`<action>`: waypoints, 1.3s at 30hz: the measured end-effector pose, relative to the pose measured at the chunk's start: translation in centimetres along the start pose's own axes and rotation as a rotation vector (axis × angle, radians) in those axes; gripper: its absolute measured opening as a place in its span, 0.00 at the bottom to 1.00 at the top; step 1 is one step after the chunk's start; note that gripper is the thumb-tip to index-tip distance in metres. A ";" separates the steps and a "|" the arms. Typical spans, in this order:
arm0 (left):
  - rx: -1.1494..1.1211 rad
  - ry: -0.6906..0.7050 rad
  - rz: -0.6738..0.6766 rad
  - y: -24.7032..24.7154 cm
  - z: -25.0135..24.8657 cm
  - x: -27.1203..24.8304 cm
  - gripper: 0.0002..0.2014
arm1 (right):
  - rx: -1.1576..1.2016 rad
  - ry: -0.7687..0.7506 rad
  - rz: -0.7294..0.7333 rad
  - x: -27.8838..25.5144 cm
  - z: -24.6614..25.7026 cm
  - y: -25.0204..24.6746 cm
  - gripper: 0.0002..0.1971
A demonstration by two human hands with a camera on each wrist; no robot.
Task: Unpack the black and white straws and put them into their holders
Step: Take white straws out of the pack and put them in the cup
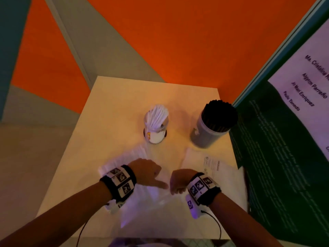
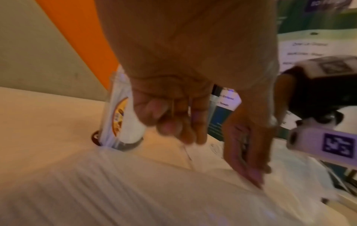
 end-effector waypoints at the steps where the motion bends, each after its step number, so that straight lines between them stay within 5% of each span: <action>1: 0.017 -0.023 0.084 1.2 -0.4 -0.3 0.37 | 0.080 -0.054 -0.053 0.3 0.0 0.5 0.11; 4: 0.062 -0.056 0.190 4.0 -0.7 -1.1 0.35 | 0.190 -0.307 -0.420 -0.2 0.1 0.4 0.12; 6: 0.016 -0.075 0.157 4.6 -0.4 -1.6 0.24 | 0.302 -0.390 -0.540 -0.7 -0.1 0.7 0.09; 10: -0.242 -0.107 0.042 3.4 0.8 -2.1 0.15 | 0.284 -0.401 -0.073 -0.6 1.1 3.8 0.11; 11: -0.300 -0.093 0.017 3.0 1.0 -2.3 0.14 | 0.187 -0.422 -0.061 -0.2 1.6 4.5 0.13; 16: -0.589 0.011 -0.061 1.8 1.5 -3.5 0.10 | -0.096 -0.539 -0.631 2.2 5.3 5.1 0.14; 19: -0.694 0.026 -0.092 1.6 2.0 -3.9 0.12 | -0.285 -0.347 -0.750 4.1 5.6 5.2 0.10; 21: -0.725 0.022 -0.099 1.5 2.3 -4.2 0.14 | -0.249 -0.138 -0.689 5.1 5.2 5.6 0.20; 26: -0.738 0.031 -0.095 1.6 2.2 -4.5 0.15 | -0.266 0.022 -0.627 6.2 4.9 6.4 0.19; 32: -0.724 0.026 -0.100 1.7 2.0 -4.4 0.15 | -0.164 -0.012 -0.544 5.8 5.6 6.2 0.24; 39: -0.716 0.018 -0.100 1.4 2.3 -3.6 0.16 | -0.267 -0.081 -0.392 -0.3 5.8 3.4 0.18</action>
Point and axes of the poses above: each hand's wrist, its own x-axis towards the middle knuckle, its own y-axis out of the palm, z = x × y, the point moved 3 cm from there along x, towards the middle knuckle, and after that the axes turned 15 degrees about -y, right-handed, at the moved point
